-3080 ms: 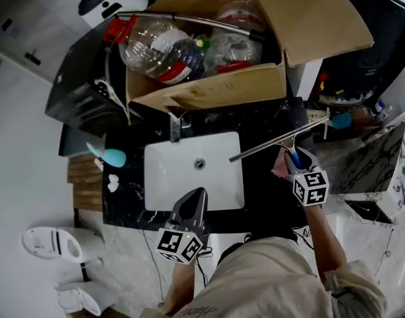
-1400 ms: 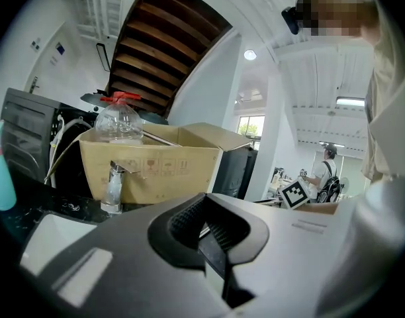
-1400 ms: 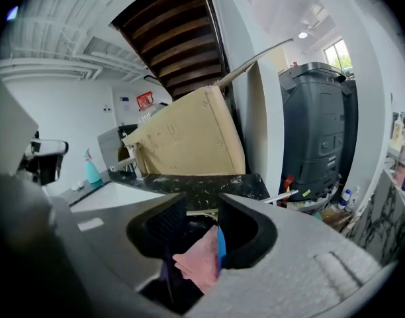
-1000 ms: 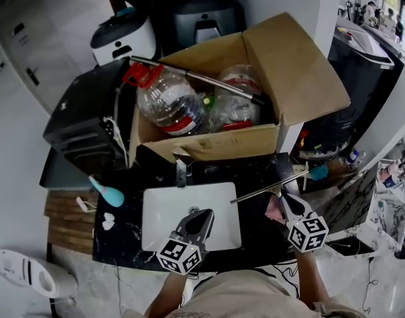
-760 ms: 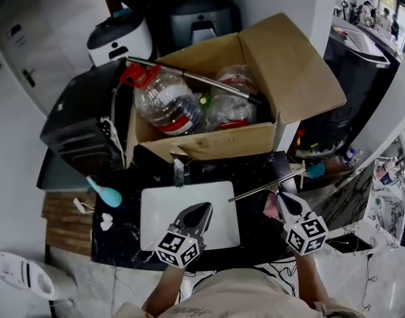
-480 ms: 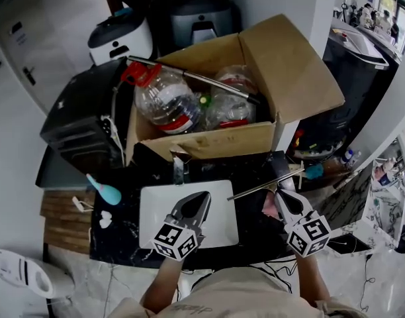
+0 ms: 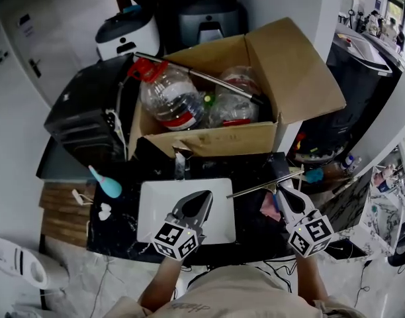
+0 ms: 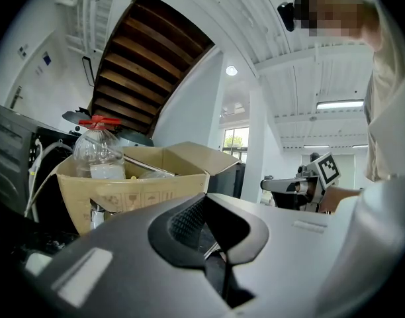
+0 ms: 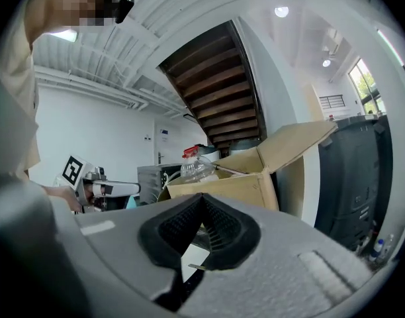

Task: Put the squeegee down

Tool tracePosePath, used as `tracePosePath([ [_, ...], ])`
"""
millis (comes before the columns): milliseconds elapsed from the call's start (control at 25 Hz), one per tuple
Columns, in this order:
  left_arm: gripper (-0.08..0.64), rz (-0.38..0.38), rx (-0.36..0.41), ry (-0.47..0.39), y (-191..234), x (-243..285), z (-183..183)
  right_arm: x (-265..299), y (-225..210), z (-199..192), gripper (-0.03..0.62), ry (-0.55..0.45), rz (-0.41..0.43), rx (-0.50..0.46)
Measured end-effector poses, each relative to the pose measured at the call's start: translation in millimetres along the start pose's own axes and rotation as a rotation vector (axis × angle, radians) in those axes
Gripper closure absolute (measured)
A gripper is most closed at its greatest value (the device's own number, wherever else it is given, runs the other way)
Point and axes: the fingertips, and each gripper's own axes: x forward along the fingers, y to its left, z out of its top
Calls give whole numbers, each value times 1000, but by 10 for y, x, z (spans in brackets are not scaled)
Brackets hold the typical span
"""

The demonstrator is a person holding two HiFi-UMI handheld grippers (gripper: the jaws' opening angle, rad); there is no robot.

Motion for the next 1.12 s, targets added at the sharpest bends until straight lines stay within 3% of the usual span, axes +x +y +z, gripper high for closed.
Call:
tracePosePath([
  [600,543,34,-16,11,70,-149,-80,-36,74,-131,591,11,0,15],
  [1120,543,1,-38,25,25,-137,-199,-187,51,-242,591,45,-76,-40],
])
